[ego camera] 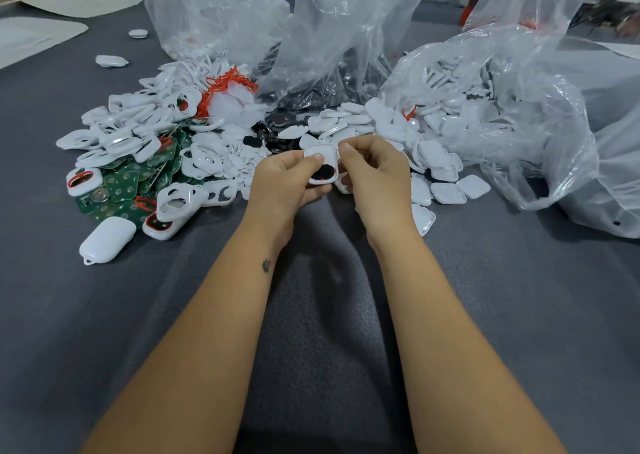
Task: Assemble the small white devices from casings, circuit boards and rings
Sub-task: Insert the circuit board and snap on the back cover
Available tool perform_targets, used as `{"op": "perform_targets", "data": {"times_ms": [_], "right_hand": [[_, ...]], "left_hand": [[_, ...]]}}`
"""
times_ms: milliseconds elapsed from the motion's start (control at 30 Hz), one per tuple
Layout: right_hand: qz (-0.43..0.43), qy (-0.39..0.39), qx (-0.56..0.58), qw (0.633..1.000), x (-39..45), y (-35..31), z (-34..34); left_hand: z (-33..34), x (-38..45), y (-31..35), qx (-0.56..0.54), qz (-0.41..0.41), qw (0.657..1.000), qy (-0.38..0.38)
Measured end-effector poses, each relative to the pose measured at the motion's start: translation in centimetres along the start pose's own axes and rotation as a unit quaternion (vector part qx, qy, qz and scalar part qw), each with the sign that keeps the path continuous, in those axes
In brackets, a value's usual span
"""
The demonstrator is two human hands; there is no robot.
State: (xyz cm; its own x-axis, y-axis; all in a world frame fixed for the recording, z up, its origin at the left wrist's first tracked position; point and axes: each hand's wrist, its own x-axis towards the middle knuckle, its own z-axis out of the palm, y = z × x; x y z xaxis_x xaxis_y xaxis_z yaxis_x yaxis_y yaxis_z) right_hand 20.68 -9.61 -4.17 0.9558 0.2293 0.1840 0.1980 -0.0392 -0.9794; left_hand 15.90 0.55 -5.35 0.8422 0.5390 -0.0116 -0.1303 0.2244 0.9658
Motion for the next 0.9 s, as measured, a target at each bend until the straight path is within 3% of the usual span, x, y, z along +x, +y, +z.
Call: {"op": "perform_targets", "data": {"times_ms": [733,900], "right_hand": [[0.001,-0.019,-0.057,0.998,0.45,0.55,-0.13],[-0.007,-0.035,-0.055,0.998,0.34,0.51,-0.16]], "left_hand": [[-0.55,0.29,-0.69,0.027,0.026,0.996,-0.077],[-0.30,0.11,-0.80,0.034,0.038,0.997,-0.056]]}}
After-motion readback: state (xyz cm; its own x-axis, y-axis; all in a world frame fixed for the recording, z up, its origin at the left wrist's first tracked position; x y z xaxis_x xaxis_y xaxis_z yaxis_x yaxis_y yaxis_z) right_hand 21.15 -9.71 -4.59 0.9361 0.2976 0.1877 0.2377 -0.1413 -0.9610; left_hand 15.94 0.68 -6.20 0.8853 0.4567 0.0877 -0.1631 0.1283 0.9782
